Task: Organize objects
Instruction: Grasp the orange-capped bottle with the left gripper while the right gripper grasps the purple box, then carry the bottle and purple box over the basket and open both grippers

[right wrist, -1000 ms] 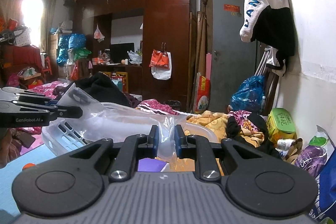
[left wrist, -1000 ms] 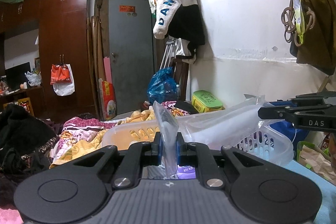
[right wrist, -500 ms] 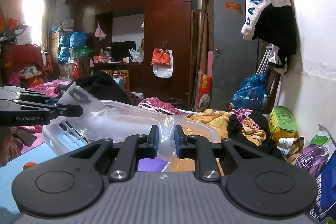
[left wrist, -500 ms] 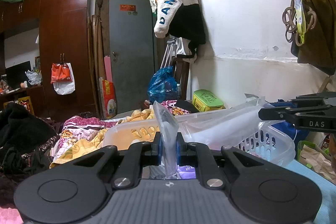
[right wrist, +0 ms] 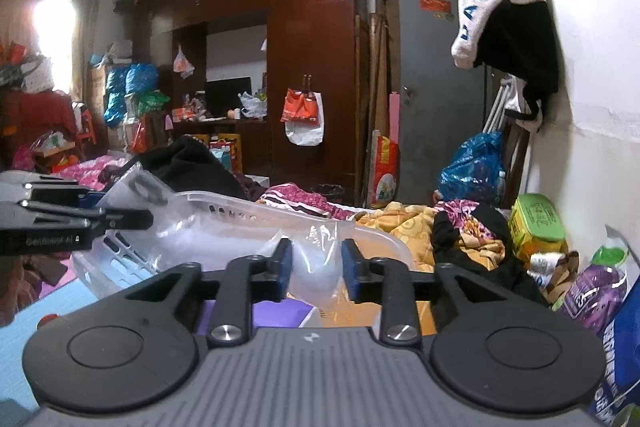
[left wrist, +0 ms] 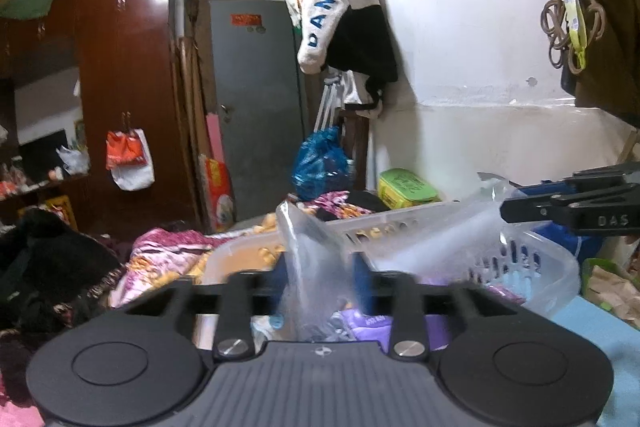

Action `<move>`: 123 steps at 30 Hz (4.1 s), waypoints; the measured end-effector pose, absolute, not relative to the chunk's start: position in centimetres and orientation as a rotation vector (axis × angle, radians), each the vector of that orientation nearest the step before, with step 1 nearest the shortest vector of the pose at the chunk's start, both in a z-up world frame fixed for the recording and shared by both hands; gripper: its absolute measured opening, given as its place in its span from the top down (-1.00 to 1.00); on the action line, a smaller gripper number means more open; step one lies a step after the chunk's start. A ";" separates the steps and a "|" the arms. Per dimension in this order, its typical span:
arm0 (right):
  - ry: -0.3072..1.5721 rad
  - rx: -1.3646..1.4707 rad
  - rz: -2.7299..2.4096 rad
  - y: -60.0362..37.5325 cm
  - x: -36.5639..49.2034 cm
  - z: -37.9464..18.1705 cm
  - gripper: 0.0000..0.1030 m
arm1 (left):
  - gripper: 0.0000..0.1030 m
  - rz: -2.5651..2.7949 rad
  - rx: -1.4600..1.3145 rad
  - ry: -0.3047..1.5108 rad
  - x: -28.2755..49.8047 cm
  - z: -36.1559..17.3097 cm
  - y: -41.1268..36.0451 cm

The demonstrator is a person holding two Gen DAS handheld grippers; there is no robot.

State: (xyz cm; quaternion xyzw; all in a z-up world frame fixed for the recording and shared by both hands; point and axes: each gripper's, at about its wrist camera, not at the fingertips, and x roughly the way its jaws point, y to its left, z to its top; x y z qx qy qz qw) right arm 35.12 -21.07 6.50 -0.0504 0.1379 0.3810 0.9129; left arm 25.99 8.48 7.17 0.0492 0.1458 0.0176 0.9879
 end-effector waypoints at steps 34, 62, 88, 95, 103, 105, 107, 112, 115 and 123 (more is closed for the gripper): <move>0.512 -0.178 0.875 -22.4 26.9 -3.3 -1.00 | -0.49 -0.088 0.055 0.382 12.4 -2.2 4.6; 0.580 -0.193 0.808 -23.0 27.3 -3.7 -0.14 | 0.06 0.067 0.009 0.479 15.6 -2.4 8.7; 0.210 -0.124 0.829 -25.7 22.9 7.1 -0.14 | 0.09 -0.023 0.001 0.124 10.5 7.3 5.6; 0.151 -0.114 0.814 -23.8 25.4 8.9 -0.14 | 0.09 -0.019 0.036 0.084 13.4 11.2 3.8; 0.200 -0.146 0.752 -20.3 31.6 9.0 -0.13 | 0.09 0.031 0.004 0.166 21.6 12.4 4.3; 0.253 -0.145 0.744 -19.4 33.3 8.4 -0.13 | 0.09 0.049 -0.013 0.205 23.6 11.9 4.8; 0.283 -0.174 0.725 -18.5 34.3 7.7 -0.13 | 0.09 0.069 -0.027 0.250 25.5 11.1 5.5; 0.324 -0.189 0.720 -18.1 35.2 6.4 -0.13 | 0.09 0.077 -0.063 0.299 26.9 9.2 6.6; 0.337 -0.203 0.721 -18.2 35.1 6.1 -0.14 | 0.09 0.078 -0.087 0.326 27.3 8.2 7.1; 0.254 -0.185 0.729 -19.9 32.3 6.1 -1.00 | -0.90 0.017 -0.090 0.239 24.4 7.4 7.8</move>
